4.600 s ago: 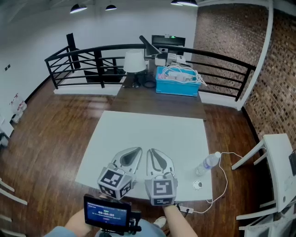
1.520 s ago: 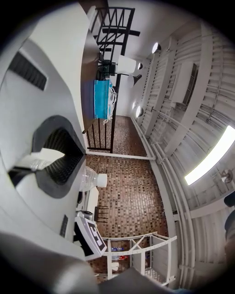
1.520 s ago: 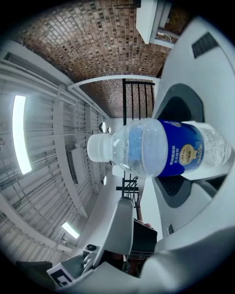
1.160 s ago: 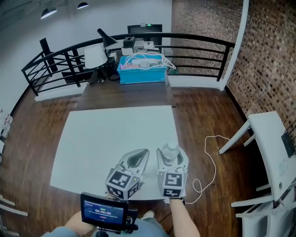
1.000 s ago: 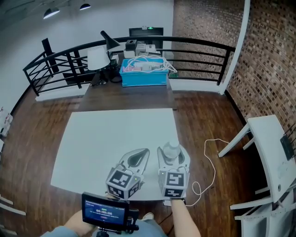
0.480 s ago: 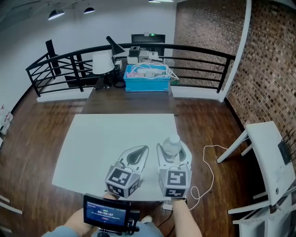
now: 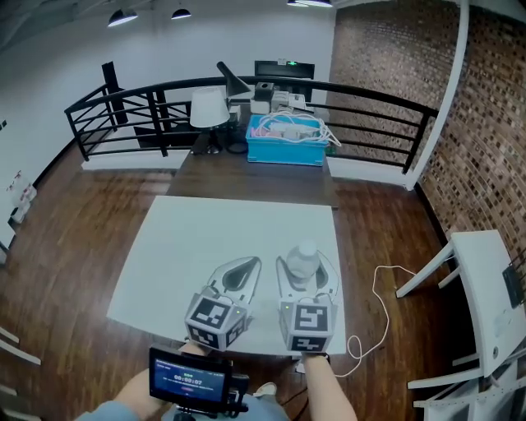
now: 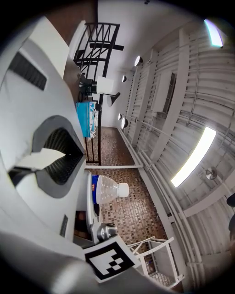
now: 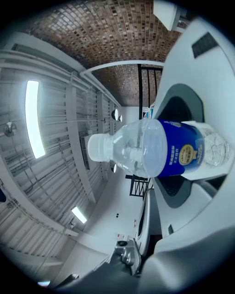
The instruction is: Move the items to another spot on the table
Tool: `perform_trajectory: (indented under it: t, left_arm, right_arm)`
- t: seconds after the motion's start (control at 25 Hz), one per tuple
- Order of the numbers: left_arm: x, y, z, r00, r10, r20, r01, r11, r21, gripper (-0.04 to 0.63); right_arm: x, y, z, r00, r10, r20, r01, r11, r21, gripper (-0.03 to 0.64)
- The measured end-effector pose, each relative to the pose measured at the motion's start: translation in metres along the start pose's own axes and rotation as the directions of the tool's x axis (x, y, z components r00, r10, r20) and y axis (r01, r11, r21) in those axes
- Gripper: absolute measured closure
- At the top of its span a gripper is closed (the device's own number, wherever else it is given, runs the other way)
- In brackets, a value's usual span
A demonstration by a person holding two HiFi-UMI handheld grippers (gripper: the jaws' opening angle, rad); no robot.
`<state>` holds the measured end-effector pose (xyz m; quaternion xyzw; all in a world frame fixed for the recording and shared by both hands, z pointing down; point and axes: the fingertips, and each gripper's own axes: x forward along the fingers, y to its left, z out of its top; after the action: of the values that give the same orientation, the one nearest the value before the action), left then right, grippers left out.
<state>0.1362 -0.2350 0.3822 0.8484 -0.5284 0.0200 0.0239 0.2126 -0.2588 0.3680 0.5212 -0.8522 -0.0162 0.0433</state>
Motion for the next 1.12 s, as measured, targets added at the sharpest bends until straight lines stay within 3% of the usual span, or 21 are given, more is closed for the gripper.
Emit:
perform_trajectory:
  t: [0.32, 0.48, 0.6, 1.12]
  left_arm:
    - [-0.046, 0.052, 0.003, 0.997, 0.077, -0.002, -0.077, 0.997, -0.014, 0.584]
    - [-0.071, 0.079, 0.005, 0.994, 0.106, 0.004, -0.106, 0.994, -0.02, 0.584]
    - [-0.087, 0.099, 0.007, 0.992, 0.126, 0.009, -0.126, 0.992, -0.02, 0.584]
    - [-0.167, 0.2, 0.005, 0.968, 0.25, 0.014, -0.249, 0.968, -0.028, 0.584]
  right_arm:
    - [0.018, 0.067, 0.014, 0.997, 0.077, 0.001, -0.077, 0.997, -0.006, 0.328]
    - [0.029, 0.101, 0.016, 0.995, 0.093, 0.046, -0.092, 0.996, -0.01, 0.328]
    - [0.035, 0.128, 0.018, 0.993, 0.12, 0.021, -0.12, 0.993, -0.015, 0.328]
    - [0.074, 0.262, 0.037, 0.963, 0.269, 0.02, -0.268, 0.963, -0.037, 0.328]
